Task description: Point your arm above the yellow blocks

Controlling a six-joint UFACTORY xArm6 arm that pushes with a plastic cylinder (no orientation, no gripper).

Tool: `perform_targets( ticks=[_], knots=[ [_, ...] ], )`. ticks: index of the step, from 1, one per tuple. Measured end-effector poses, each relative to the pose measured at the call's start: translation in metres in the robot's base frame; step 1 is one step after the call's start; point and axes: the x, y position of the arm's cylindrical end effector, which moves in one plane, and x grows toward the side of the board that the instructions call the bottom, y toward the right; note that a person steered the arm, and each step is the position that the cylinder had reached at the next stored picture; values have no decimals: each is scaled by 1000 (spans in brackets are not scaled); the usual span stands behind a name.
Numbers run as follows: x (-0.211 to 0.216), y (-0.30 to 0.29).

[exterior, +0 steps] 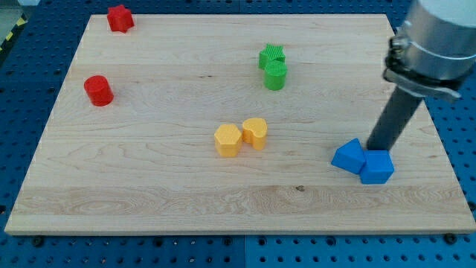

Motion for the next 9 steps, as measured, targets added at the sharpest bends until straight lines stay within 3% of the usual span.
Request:
perform_targets(
  ticks=[1,3,6,9],
  knots=[
    [-39,-2],
    [-68,-59],
    [-77,-71],
    [-93,-132]
  ],
)
